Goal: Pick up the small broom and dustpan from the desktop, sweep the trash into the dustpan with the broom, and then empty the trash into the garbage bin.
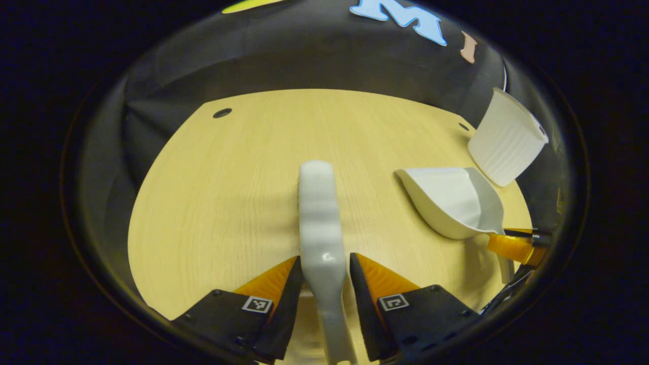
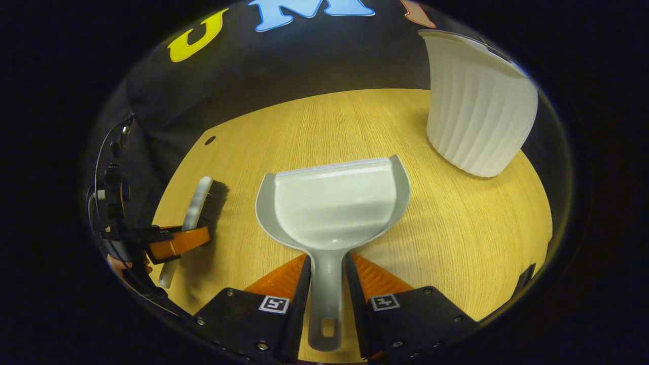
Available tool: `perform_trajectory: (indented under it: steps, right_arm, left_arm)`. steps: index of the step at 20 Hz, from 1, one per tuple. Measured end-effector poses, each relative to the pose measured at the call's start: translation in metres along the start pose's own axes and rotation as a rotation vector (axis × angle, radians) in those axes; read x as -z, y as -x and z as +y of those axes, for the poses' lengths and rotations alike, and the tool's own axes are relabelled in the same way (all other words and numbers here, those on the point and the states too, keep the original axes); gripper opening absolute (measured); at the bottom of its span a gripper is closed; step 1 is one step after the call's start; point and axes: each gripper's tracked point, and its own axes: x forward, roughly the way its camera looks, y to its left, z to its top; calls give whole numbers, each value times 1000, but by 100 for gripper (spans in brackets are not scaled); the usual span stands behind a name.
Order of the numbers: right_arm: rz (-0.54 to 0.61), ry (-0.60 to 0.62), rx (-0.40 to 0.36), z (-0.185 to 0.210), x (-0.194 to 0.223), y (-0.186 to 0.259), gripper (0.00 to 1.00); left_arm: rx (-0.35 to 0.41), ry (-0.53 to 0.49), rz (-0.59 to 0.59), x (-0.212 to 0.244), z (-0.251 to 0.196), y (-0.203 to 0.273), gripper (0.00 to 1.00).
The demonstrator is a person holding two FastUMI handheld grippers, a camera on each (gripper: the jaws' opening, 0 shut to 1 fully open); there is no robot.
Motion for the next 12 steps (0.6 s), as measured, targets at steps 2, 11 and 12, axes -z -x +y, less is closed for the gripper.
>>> perform_trajectory:
  steps: [2, 11, 12]
  right_arm:
    - [0, 22, -5, -1, -3, 5, 46]
    - [-118, 151, -41, -3, -38, 45, 83]
    - [-144, 163, -44, -3, -46, 52, 86]
  left_arm:
    - [-6, -14, -22, -5, -4, 5, 80]
    - [-101, -55, -238, -44, -4, 59, 96]
    - [-106, -48, -274, -48, -5, 69, 95]
